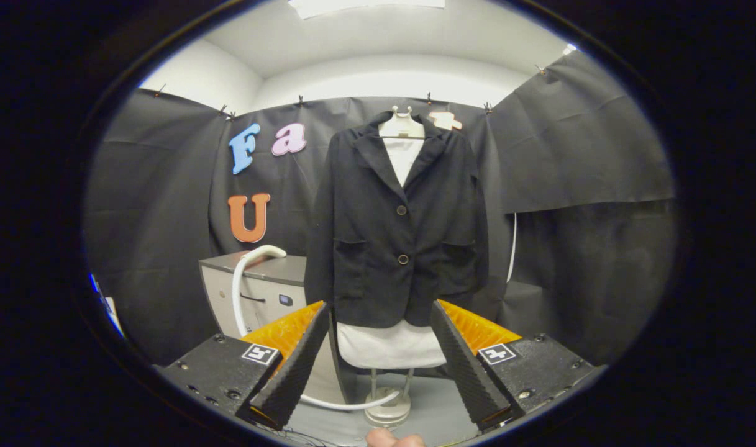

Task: Iron the clothes twice with a garment steamer, once on the left side and once on the right side.

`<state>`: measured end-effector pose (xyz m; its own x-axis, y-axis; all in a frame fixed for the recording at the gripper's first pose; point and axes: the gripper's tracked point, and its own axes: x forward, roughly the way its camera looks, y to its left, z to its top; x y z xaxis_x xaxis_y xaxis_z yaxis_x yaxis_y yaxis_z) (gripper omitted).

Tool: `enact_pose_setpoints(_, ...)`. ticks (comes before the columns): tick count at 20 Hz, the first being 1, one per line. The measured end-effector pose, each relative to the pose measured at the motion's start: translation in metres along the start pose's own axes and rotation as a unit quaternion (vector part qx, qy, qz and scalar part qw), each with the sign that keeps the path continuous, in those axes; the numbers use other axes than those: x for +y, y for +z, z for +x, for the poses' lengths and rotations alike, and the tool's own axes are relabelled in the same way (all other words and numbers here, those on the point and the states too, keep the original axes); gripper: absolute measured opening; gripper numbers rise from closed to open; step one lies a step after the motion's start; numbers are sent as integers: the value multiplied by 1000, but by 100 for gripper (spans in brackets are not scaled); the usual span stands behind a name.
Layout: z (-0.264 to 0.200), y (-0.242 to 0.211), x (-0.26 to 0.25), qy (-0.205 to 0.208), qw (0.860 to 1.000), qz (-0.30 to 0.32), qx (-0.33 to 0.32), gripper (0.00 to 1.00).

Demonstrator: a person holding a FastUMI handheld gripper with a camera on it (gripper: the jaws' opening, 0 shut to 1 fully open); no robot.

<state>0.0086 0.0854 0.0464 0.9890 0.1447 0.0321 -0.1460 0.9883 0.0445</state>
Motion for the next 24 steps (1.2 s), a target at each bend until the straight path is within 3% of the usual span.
enact_pose_setpoints(4,13,6,41,6,1000,1,3,100)
enact_pose_setpoints(12,68,10,119,69,997,-25,39,100)
enact_pose_setpoints(18,142,8,194,143,988,-22,60,100)
enact_pose_setpoints(24,215,10,280,224,968,-18,115,100)
